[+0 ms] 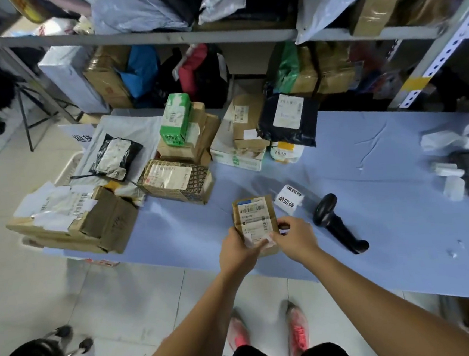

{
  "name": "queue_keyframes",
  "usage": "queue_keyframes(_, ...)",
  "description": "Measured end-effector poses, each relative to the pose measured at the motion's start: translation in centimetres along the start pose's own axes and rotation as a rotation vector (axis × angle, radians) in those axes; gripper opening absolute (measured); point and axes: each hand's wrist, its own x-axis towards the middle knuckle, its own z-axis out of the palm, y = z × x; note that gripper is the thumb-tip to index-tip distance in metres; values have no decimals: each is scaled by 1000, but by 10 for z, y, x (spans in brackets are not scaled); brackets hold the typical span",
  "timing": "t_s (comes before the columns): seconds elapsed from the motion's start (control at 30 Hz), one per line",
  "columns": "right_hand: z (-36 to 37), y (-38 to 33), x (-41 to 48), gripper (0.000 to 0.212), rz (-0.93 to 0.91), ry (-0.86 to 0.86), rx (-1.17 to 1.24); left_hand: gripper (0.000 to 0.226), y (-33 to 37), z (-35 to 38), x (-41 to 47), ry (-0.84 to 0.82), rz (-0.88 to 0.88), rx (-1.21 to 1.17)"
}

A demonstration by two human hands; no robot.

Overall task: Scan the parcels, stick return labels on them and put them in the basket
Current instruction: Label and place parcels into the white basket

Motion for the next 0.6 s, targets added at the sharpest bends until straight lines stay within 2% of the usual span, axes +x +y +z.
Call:
queue_keyframes(0.07, -13, 4, 2, 23, 0, 72, -8, 47, 0, 8, -1, 20, -35, -25)
queue_keyframes(0.13, -30, 11, 5, 17, -18, 233, -74, 46, 1, 13, -2, 41, -61, -33)
queue_keyframes(0.17, -39, 16, 7, 19, -21, 316, -145, 45, 2, 15, -3, 51, -69, -32)
queue_keyframes(0.23, -52, 26, 12, 40, 77, 377, -302, 41, 5, 16, -4, 70, -83, -60)
queue_keyframes(0.3, -60, 35, 17, 66, 251, 285, -433, 41, 9, 16, -3, 85, -106, -105)
queue_keyframes(0.37, -62, 44, 22, 75, 349, 165, -511, 43, 11, 16, -2, 95, -124, -128)
queue_keyframes(0.47, -61, 58, 31, 63, 348, 55, -599, 45, 8, 18, -1, 114, -143, -154)
queue_keyframes(0.6, -68, 64, 44, 49, 250, 5, -834, 43, 3, 23, -2, 138, -127, -194)
